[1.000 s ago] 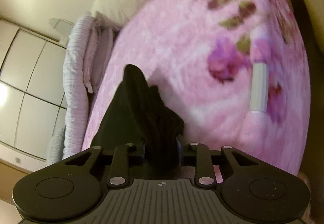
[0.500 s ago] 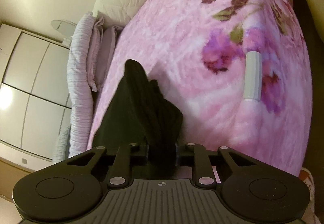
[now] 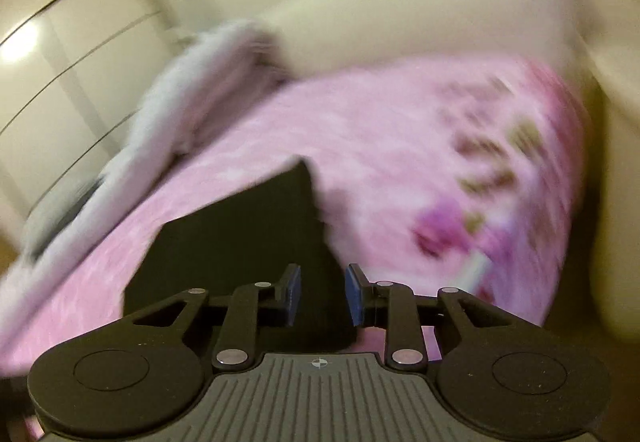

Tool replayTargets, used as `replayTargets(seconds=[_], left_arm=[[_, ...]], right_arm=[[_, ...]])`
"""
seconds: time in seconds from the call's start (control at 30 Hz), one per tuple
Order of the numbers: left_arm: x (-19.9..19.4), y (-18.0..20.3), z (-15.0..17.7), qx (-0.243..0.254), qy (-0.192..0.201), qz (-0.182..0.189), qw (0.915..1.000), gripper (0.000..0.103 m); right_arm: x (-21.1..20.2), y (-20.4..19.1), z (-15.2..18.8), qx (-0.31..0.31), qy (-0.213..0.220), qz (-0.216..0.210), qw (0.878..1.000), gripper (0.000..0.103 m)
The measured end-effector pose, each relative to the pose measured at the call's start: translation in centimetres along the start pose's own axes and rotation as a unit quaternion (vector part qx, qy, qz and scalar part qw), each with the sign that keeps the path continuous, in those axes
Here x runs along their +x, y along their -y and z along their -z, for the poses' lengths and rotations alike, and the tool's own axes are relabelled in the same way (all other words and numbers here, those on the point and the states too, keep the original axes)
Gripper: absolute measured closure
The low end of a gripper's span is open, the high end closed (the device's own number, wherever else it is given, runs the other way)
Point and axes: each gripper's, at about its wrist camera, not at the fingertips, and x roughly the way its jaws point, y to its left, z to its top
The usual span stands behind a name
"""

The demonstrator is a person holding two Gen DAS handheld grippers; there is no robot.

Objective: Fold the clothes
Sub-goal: 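Press the folded trousers flat with both closed grippers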

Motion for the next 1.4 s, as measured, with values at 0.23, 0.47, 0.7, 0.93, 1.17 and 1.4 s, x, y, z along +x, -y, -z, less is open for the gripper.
replayTargets(seconds=[0.23,0.47,0.7,0.93,1.17,1.4], left_arm=[[4.4,2.2,1.2,0.079,-0.05,0.013,0.9955,0.094],[2.4,1.3,-3.3,0.072,-0.033,0.013,0.9968,0.084],[6.9,1.4,-11.2,0.085,-0.059,0.064,0.9926,0.079],[13.4,0.5,-15.0,0.058,-0.091,0.082,0.9908,0.08],[16.7,0.8,-14.8,0.074,-0.103,0.098,0.987,0.089],[16.3,-0.2,-14.5,0.078,-0.065,0.124,0.987,0.1]], right_arm=[[4.1,-0.6,2.0,-0.088,-0.053,0.023,0.994,0.075],[5.4,3.7,-4.1,0.006,-0.071,-0.048,0.996,0.074],[11.2,4.1,-10.3,0.017,-0.139,-0.119,0.983,0.074],[18.3,4.1,-14.0,0.025,-0.166,-0.14,0.976,0.074],[21.2,3.8,-14.6,-0.003,-0.175,-0.158,0.972,0.075],[20.6,3.8,-14.5,-0.034,-0.138,-0.157,0.977,0.101]])
